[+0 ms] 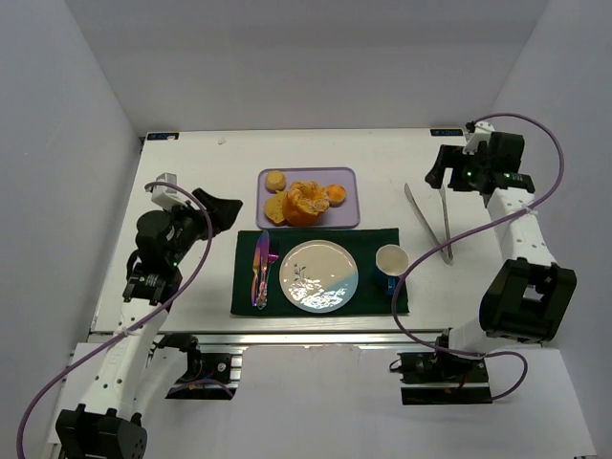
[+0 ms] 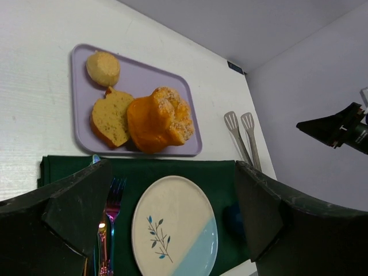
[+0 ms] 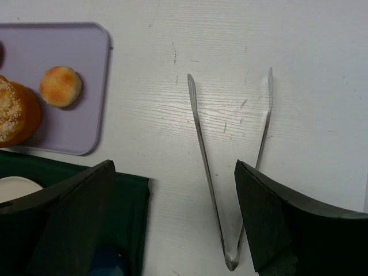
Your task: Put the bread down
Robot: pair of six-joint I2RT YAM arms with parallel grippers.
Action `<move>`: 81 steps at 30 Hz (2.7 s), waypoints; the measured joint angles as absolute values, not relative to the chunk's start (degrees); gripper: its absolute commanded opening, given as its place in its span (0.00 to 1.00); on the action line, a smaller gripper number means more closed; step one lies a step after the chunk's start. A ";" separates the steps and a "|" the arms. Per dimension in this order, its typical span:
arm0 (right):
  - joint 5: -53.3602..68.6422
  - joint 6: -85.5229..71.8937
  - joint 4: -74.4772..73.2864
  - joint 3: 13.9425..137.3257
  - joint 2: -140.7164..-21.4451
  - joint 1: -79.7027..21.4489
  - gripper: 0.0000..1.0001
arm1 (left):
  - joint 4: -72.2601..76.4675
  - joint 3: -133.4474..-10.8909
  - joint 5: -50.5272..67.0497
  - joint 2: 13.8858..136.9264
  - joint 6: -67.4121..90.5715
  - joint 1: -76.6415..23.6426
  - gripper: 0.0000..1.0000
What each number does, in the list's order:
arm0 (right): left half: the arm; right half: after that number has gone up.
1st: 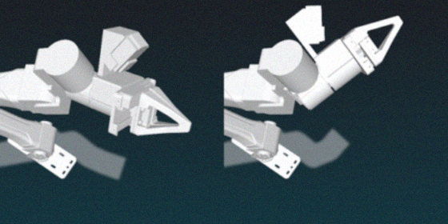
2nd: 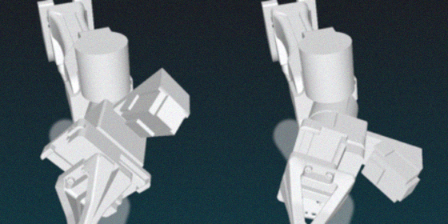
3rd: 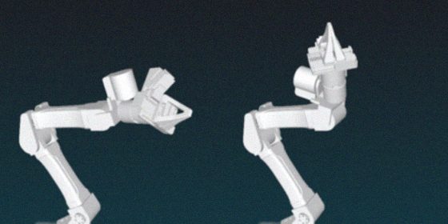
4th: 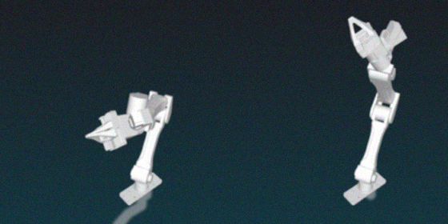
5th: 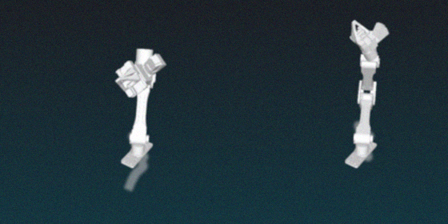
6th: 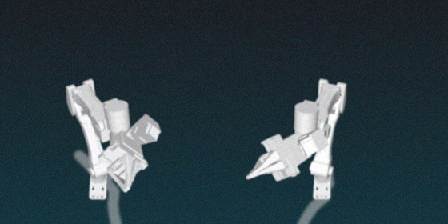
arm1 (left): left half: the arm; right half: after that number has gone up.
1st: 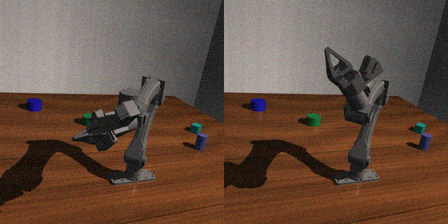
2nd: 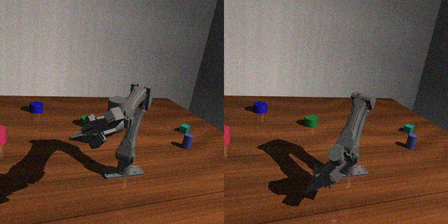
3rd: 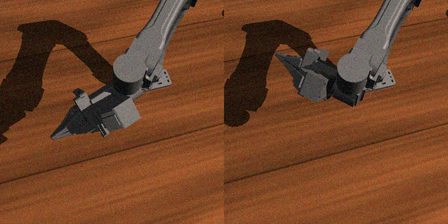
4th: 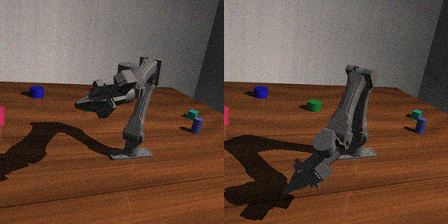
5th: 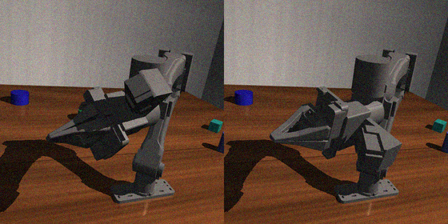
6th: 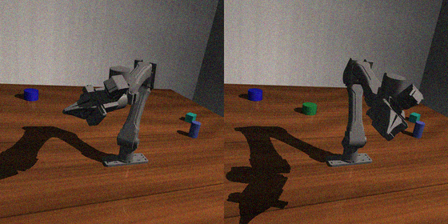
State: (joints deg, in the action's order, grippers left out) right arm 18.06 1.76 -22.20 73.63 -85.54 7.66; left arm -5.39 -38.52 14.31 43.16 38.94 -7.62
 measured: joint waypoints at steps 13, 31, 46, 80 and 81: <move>34.00 24.82 -29.63 68.40 -86.63 18.74 0.72 | -4.45 -33.41 15.33 42.02 42.30 -7.62 0.45; 11.35 26.74 -15.81 53.41 -91.33 12.45 0.89 | -1.69 -30.04 18.92 46.26 43.53 -7.62 0.63; 9.34 22.96 -9.76 56.31 -100.03 9.23 0.49 | -1.28 -29.95 18.87 48.40 43.51 -7.62 0.63; 30.11 47.72 -37.71 83.48 -93.38 -21.56 0.48 | -6.83 -29.61 17.10 40.14 43.62 -7.62 0.64; 29.87 48.31 -37.89 83.48 -93.38 -21.96 0.49 | -7.01 -29.45 17.02 39.72 43.70 -7.62 0.64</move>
State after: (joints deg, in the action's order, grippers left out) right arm 29.87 48.31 -37.89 83.48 -93.38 -21.96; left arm -7.01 -29.45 17.02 39.72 43.70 -7.62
